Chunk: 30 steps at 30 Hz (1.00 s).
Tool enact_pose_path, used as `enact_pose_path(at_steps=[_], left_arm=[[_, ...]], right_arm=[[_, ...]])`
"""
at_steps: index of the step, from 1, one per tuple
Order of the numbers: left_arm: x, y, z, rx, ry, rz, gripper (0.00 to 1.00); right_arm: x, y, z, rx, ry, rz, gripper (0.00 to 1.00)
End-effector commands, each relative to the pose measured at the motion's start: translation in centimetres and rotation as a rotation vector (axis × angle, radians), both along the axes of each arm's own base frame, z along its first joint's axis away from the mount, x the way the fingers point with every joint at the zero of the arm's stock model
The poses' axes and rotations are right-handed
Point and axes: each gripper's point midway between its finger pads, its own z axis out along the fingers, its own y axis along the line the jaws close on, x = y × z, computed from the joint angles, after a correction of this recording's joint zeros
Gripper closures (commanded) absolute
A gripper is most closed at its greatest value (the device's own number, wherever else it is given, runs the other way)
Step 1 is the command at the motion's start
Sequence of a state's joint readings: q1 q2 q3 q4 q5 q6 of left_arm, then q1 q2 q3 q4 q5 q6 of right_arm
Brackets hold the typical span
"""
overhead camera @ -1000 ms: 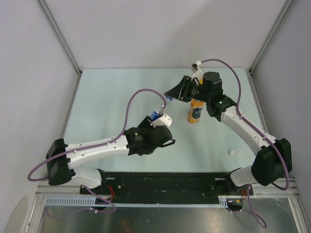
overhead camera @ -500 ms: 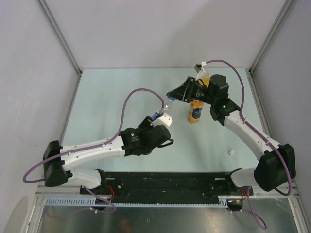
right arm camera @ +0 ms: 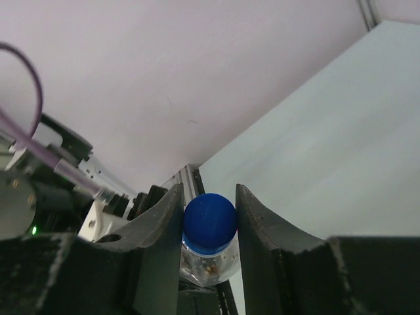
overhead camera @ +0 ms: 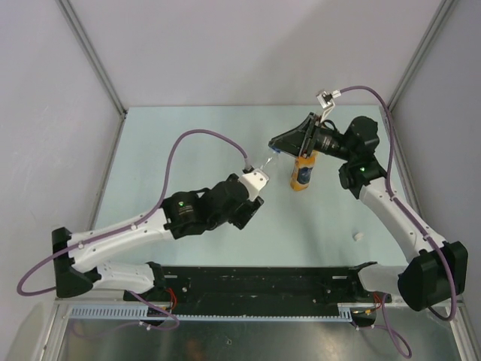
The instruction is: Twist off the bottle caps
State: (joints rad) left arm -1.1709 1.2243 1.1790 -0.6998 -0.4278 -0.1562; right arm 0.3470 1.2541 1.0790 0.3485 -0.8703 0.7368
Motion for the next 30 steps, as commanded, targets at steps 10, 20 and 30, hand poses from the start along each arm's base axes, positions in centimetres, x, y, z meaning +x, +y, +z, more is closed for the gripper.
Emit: enact_pose_path(at_steps=[10,20,30], left_arm=[[-7.0,-4.8,10.4,-0.618,0.022,-0.620,1.00],[-12.2,-5.2,14.3,-0.795,0.044,-0.985,1.00],[-15.8,-3.1,17.4,-0.918,-0.076,-1.215,1.00]], right_arm=[[-6.8,0.2,2.2,-0.017,-0.325,0.325,1.00],[-10.2,0.1,3.9,0.026,-0.470,0.428,1.00],[-12.4,-0.1,4.9,0.054,-0.548,0.491,1.00]])
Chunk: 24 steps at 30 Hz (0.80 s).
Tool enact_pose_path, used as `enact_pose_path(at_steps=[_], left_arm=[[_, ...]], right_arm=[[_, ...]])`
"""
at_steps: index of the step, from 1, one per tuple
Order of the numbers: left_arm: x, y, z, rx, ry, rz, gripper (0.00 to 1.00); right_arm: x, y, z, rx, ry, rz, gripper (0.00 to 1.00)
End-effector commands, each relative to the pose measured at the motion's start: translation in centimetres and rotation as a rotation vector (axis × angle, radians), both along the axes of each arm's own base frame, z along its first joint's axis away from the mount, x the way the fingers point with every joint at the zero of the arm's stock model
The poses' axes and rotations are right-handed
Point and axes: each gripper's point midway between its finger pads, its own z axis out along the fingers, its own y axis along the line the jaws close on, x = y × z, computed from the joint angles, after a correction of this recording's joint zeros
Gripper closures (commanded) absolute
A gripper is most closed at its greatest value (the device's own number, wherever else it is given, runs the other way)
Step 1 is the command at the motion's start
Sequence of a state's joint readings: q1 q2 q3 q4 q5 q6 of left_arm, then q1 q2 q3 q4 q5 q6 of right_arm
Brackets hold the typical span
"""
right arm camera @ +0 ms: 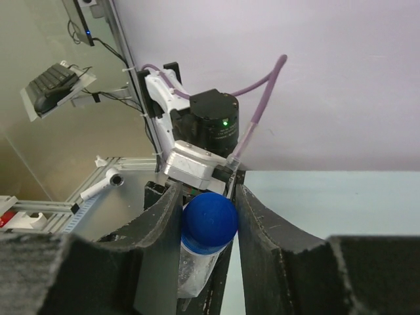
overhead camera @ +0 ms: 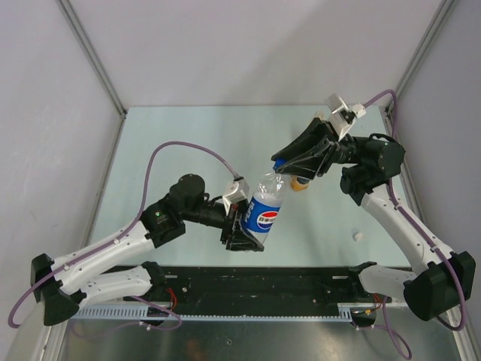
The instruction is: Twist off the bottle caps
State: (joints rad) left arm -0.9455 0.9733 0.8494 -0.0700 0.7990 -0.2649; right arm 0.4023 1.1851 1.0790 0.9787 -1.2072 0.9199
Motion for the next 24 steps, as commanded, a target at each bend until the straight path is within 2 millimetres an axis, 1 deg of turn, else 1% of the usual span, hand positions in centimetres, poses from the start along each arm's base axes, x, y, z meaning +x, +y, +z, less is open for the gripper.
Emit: enact_pose_path(at_steps=[1,5,7,8,10,14,17,20,22,24], left_arm=[[-3.9,1.9,10.9,-0.428,-0.342,-0.196,1.00],[-3.5,1.9,10.4,-0.420,-0.331,-0.172,1.00],[-3.0,1.7,9.9,-0.409,-0.318,-0.144,1.00],[-2.7,1.7,9.6,-0.402,-0.311,-0.128,1.00],[-1.9,1.5,9.1,-0.391,-0.300,-0.088,1.00],[-0.4,1.3,7.8,-0.358,-0.287,-0.005,1.00],[1.0,1.0,6.8,-0.309,-0.284,0.056,1.00],[2.4,0.5,5.3,-0.230,-0.287,0.108,1.00],[3.4,0.3,4.2,-0.169,-0.275,0.145,1.00],[4.4,0.2,3.4,-0.129,-0.269,0.188,1.00]], right_arm=[[-0.8,0.2,-2.6,-0.072,-0.041,0.075,1.00],[-1.0,0.0,-2.0,-0.050,-0.047,0.068,1.00],[-0.8,-0.1,-1.6,-0.036,-0.041,0.053,0.97],[-0.7,-0.2,-1.4,-0.030,-0.033,0.045,0.95],[-0.3,-0.4,-1.1,-0.017,-0.013,0.024,0.81],[0.5,-1.0,-0.3,0.013,0.019,-0.022,0.49],[0.8,-1.3,0.5,0.040,0.029,-0.052,0.30],[1.0,-1.7,1.2,0.069,0.030,-0.080,0.16],[1.1,-1.9,1.7,0.085,0.028,-0.095,0.09],[1.0,-2.1,2.1,0.100,0.026,-0.107,0.06]])
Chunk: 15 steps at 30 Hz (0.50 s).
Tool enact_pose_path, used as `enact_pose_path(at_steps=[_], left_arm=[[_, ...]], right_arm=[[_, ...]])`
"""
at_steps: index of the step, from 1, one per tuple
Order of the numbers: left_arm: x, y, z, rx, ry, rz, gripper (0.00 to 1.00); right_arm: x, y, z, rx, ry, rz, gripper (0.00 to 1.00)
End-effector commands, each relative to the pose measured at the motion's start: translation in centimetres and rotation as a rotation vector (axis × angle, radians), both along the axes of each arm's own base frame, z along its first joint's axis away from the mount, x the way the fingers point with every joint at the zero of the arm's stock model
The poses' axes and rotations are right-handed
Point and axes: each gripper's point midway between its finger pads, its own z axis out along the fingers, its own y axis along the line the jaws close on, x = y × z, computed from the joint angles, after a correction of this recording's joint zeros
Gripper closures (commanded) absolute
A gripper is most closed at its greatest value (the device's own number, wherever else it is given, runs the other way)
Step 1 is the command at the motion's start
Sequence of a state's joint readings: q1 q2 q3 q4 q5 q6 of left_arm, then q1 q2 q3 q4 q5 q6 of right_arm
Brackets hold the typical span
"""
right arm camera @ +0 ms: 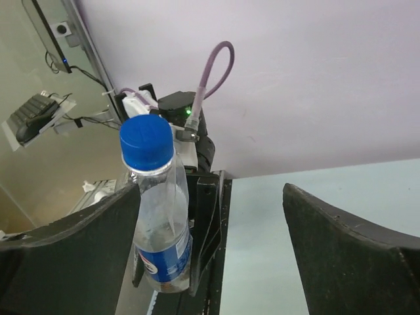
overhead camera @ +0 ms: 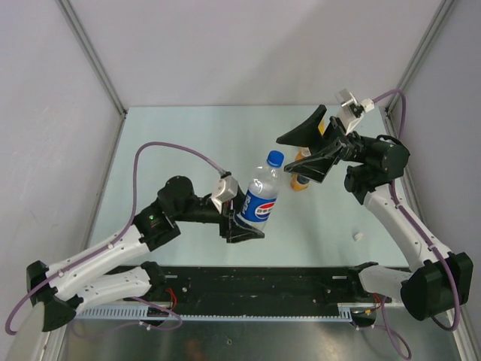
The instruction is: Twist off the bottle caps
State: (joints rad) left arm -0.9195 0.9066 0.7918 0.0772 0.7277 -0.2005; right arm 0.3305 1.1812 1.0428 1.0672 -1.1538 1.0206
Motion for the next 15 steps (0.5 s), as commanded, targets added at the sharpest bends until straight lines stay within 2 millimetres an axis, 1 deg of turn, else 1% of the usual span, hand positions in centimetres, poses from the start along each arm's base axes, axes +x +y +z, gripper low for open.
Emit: enact_pose_path(at_steps=[1,3,5,8,11,15], left_arm=[[2.9,-0.2,1.2,0.008,-0.095,0.133,1.00],[4.0,-0.1,0.9,0.024,-0.091,0.196,1.00],[5.2,0.2,0.1,0.058,-0.077,0.268,1.00],[7.5,1.0,-0.9,0.102,-0.065,0.410,1.00],[9.4,2.1,-1.9,0.156,-0.053,0.538,1.00],[11.0,3.2,-3.2,0.218,-0.037,0.652,1.00]], right_arm=[[-0.6,-0.8,1.8,0.055,-0.033,-0.042,0.04],[-0.6,-1.0,2.1,0.065,-0.034,-0.059,0.03],[-0.5,-1.2,2.3,0.070,-0.033,-0.079,0.02],[-0.2,-1.4,2.6,0.076,-0.029,-0.115,0.02],[1.1,-1.6,2.5,0.079,-0.008,-0.189,0.02],[4.0,-1.9,1.8,0.073,0.081,-0.333,0.03]])
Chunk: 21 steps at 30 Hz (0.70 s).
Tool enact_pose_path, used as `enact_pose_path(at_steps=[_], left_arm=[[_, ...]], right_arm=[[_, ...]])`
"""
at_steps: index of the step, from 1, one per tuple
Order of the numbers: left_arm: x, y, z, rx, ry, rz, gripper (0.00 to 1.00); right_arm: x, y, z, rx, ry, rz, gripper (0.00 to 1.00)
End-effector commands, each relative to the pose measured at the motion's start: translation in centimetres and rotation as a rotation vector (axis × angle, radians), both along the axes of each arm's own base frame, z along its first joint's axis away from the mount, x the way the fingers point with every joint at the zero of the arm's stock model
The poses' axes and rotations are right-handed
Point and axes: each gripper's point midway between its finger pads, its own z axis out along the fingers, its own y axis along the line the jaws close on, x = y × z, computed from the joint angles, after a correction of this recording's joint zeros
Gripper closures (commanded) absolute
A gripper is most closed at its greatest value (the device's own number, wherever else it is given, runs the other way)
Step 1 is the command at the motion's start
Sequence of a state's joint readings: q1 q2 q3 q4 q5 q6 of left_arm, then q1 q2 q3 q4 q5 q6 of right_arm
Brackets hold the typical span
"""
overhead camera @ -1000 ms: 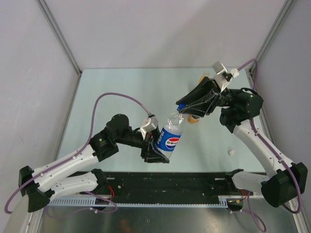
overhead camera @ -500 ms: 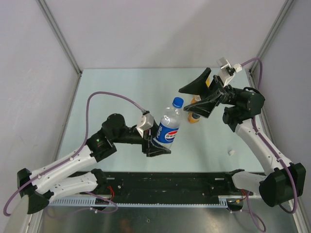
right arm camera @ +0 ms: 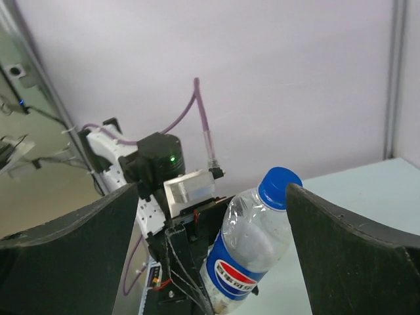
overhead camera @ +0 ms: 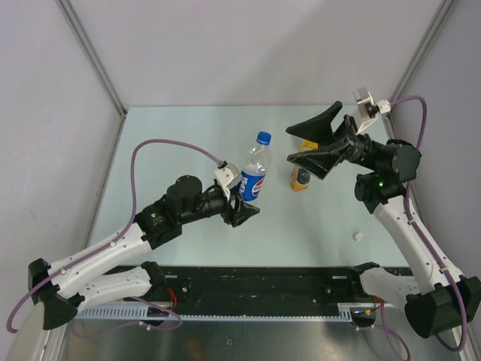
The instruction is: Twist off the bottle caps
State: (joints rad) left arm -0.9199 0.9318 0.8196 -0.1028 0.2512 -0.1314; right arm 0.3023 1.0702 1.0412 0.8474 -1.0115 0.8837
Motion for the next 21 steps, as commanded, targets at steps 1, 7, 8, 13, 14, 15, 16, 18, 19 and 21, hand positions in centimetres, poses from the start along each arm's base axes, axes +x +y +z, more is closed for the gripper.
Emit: enact_pose_path(at_steps=[1,7,8,13,14,15,16,18,19,21], left_arm=[[3.2,1.8,0.5,0.053,-0.032,0.208,1.00],[5.1,3.3,-0.9,0.159,-0.044,0.385,1.00],[5.3,3.5,-1.0,0.179,-0.050,0.414,1.00],[6.0,3.7,-1.2,0.278,-0.092,0.516,1.00],[6.1,3.7,-1.4,0.305,-0.099,0.532,1.00],[6.2,3.8,-1.4,0.328,-0.108,0.553,1.00],[6.3,3.8,-1.4,0.352,-0.118,0.572,1.00],[6.5,3.9,-1.5,0.396,-0.142,0.609,1.00],[6.6,4.0,-1.5,0.416,-0.154,0.630,1.00],[6.8,4.2,-1.5,0.451,-0.179,0.672,1.00]], right_arm=[[3.7,-0.6,-0.6,0.006,0.099,-0.191,0.03],[6.3,-0.4,-1.7,-0.037,0.197,-0.320,0.03],[6.7,-0.2,-2.0,-0.047,0.214,-0.339,0.03],[8.3,0.9,-2.9,-0.077,0.299,-0.387,0.03],[8.5,1.1,-3.0,-0.078,0.316,-0.389,0.03],[8.8,1.3,-3.1,-0.080,0.331,-0.389,0.04],[9.1,1.5,-3.2,-0.085,0.348,-0.390,0.05],[9.6,1.6,-3.4,-0.090,0.375,-0.402,0.06],[9.8,1.7,-3.5,-0.095,0.388,-0.408,0.07],[10.3,1.9,-3.9,-0.106,0.413,-0.424,0.10]])
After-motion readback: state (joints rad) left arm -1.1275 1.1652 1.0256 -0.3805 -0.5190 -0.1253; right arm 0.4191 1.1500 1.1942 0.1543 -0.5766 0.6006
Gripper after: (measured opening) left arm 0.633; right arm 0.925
